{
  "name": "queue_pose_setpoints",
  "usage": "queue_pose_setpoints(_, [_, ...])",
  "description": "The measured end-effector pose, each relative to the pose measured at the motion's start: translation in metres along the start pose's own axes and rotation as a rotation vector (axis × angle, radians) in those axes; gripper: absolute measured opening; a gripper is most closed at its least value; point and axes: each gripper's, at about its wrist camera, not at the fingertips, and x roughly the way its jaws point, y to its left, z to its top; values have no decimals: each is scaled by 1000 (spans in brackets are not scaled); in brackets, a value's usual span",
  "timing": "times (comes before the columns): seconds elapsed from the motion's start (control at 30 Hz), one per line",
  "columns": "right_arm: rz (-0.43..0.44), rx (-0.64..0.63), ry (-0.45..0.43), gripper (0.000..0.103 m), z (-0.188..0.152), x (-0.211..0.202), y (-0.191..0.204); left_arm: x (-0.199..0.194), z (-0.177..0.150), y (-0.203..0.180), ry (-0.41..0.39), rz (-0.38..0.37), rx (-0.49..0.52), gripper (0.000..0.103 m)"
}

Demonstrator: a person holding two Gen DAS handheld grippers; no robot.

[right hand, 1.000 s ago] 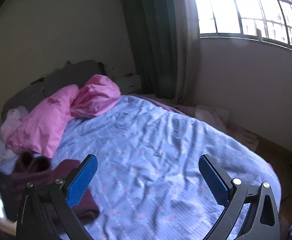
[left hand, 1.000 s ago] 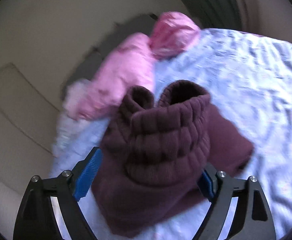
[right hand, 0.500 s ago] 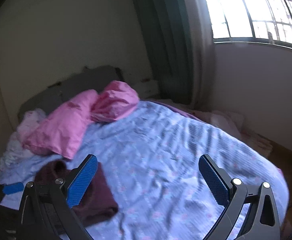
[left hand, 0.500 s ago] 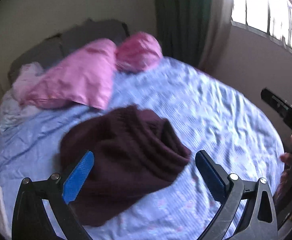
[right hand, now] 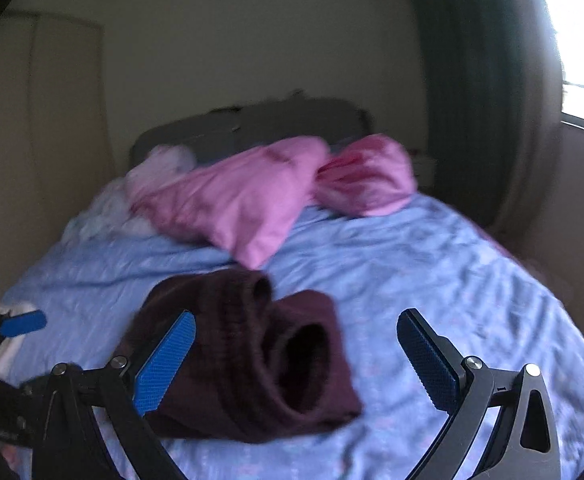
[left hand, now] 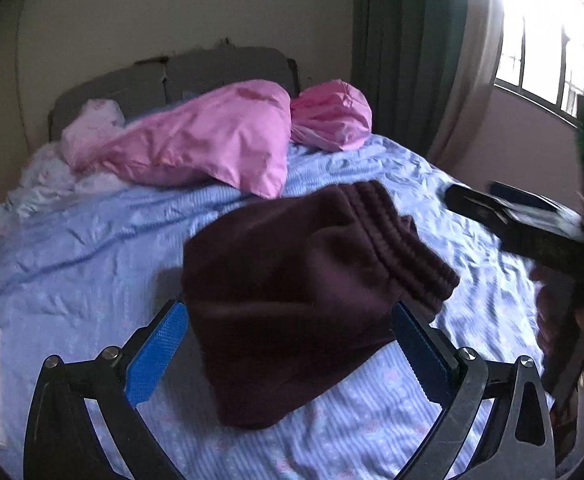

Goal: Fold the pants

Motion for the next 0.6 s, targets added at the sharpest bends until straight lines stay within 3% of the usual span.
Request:
queue_pose_setpoints(0.17, [95, 30, 135, 100, 9, 63, 10, 25, -21, 14, 29, -1, -39, 103])
queue_pose_setpoints(0.3, [129, 90, 218, 78, 10, 102, 9, 43, -35, 33, 63, -18, -102, 103])
queue_pose_setpoints(0.43, [190, 109, 294, 69, 6, 129, 17, 52, -46, 40, 84, -18, -132, 103])
queue_pose_setpoints(0.5, [215, 82, 330, 41, 3, 139, 26, 62, -54, 38, 114, 9, -110, 103])
queue_pose_setpoints(0.53, [224, 70, 344, 40, 2, 143, 31, 65, -57, 36, 125, 13, -109, 103])
queue_pose_setpoints(0.6, [204, 16, 340, 27, 3, 141, 37, 72, -65, 36, 151, 8, -113, 103])
